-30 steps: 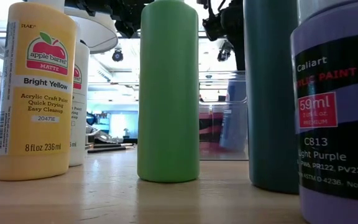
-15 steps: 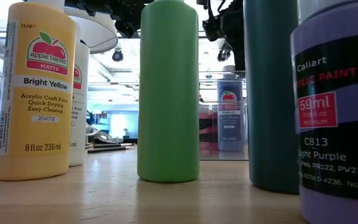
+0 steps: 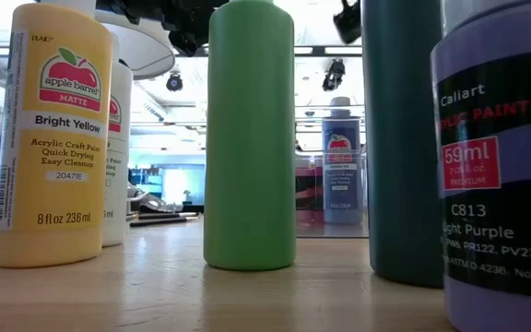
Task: Pick & Place Paint Supplies
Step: Put the silver paint brush into the yellow cup
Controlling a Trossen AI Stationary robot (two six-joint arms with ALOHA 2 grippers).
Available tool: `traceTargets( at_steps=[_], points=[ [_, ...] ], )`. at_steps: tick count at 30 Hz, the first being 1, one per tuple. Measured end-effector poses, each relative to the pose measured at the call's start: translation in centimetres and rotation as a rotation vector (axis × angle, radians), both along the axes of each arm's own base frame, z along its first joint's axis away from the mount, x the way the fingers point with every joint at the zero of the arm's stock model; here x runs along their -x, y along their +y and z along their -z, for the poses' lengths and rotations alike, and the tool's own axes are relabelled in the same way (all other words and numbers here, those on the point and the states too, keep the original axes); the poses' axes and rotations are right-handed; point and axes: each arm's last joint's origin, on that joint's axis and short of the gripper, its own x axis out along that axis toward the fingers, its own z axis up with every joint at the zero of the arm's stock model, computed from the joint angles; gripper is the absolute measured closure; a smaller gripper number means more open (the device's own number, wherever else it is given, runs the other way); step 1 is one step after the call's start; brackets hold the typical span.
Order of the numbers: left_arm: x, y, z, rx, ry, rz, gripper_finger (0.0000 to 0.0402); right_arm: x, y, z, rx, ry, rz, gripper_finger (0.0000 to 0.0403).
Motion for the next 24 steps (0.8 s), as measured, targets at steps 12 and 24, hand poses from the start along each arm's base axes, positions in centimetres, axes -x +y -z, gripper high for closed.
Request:
traceTargets(
  at_steps=[12,24],
  points=[
    [1.8,0.1,-1.2,-0.008,0.017,0.004,0.014,5.7,5.3,-4.9,0.293,-0.257,-0.053,0.0287],
    [5.6,0.8,-1.8,0.081,0.169,-0.013,0.014,7.8,4.9,-7.2,0.574,-0.454,0.015,0.0333]
  ],
)
